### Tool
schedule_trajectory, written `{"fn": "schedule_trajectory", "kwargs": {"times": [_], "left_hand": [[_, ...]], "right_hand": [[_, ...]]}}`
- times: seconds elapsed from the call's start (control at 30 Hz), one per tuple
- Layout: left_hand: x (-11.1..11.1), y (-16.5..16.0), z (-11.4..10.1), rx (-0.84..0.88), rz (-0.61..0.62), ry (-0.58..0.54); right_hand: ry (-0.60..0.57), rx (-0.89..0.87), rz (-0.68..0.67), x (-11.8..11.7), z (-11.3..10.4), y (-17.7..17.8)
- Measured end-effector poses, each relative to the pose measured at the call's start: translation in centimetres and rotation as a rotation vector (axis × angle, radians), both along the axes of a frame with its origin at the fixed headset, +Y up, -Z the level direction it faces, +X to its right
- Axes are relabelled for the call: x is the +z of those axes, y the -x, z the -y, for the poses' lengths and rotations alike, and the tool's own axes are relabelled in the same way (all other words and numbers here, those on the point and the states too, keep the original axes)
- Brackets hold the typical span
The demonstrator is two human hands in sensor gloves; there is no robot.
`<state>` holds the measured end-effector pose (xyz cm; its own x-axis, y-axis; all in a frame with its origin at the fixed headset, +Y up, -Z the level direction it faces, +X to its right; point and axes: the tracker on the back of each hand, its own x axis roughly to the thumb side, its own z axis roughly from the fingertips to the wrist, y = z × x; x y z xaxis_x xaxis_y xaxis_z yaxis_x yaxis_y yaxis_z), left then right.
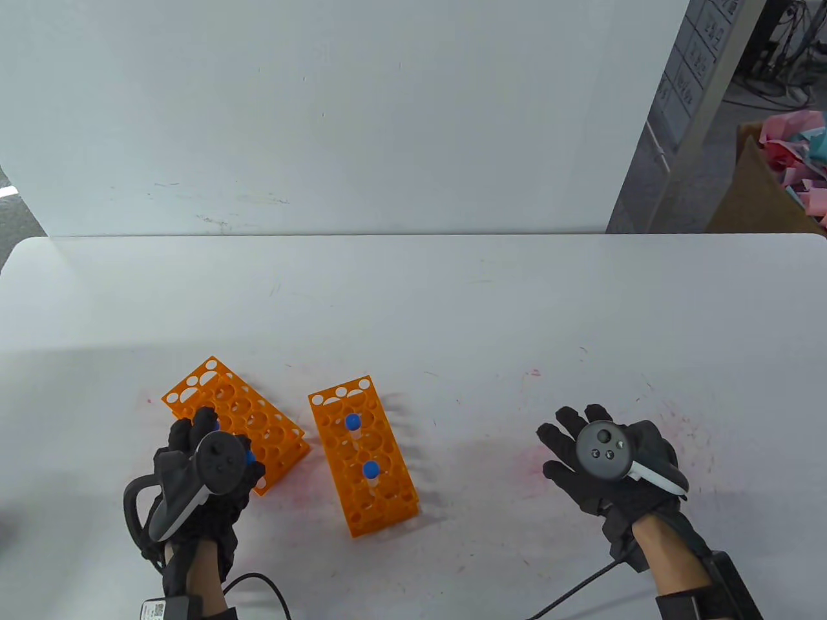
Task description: Transfer 4 test tubes between racks (Left hand only)
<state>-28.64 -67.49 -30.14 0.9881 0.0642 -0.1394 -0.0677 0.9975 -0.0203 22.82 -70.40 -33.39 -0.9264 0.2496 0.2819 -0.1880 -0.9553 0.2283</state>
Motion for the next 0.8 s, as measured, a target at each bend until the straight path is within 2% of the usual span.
{"fn": "schedule_trajectory", "kwargs": {"times": [0.13, 0.37, 0.8], "left_hand": [[0.0, -0.1, 0.0, 0.005, 0.016, 0.0], [0.3, -0.8, -0.5, 0.03, 0.066, -0.077], [0.7, -4.3, -1.5, -0.026, 0.218, -0.172]], "right_hand": [[0.005, -0.001, -0.002, 0.0, 0.0, 0.0], [0.006, -0.005, -0.003, 0.0, 0.0, 0.0], [0.006, -0.007, 0.001, -0.1, -0.1, -0.1]]}}
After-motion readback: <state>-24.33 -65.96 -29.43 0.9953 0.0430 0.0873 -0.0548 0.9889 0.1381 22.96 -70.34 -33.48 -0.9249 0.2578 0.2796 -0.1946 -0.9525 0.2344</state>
